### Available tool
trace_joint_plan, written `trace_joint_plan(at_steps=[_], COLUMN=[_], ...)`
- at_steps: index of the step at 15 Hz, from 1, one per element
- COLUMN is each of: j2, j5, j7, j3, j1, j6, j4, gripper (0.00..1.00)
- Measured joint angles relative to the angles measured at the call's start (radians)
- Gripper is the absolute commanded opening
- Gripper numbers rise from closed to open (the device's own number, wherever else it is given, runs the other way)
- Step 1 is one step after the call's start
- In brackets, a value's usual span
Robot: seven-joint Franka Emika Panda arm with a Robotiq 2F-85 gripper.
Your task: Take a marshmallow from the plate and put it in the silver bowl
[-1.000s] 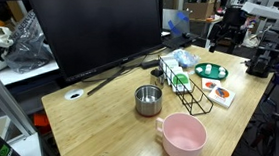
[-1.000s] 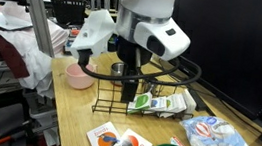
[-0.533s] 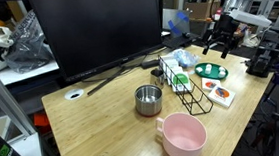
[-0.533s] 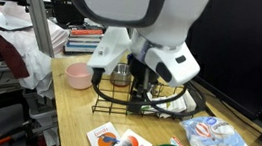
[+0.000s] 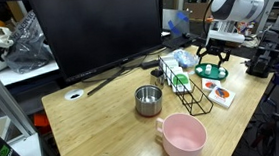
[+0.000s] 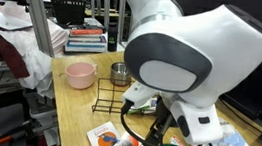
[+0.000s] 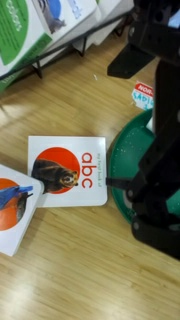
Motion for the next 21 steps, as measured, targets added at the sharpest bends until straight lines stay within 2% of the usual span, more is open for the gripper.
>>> trace_joint_plan(at_steps=[4, 11, 21], j2=[0.071, 0.081, 0.216], j5=[0.002, 0.002, 0.009], j7=[0.138, 0.168, 0.307], j3=[-0.017, -0.017, -0.029], j1=[-0.009, -0.010, -0.055], j6=[-0.002, -0.003, 0.021], j4=[0.058, 0.063, 0.160], gripper=[1.00, 1.00, 1.00])
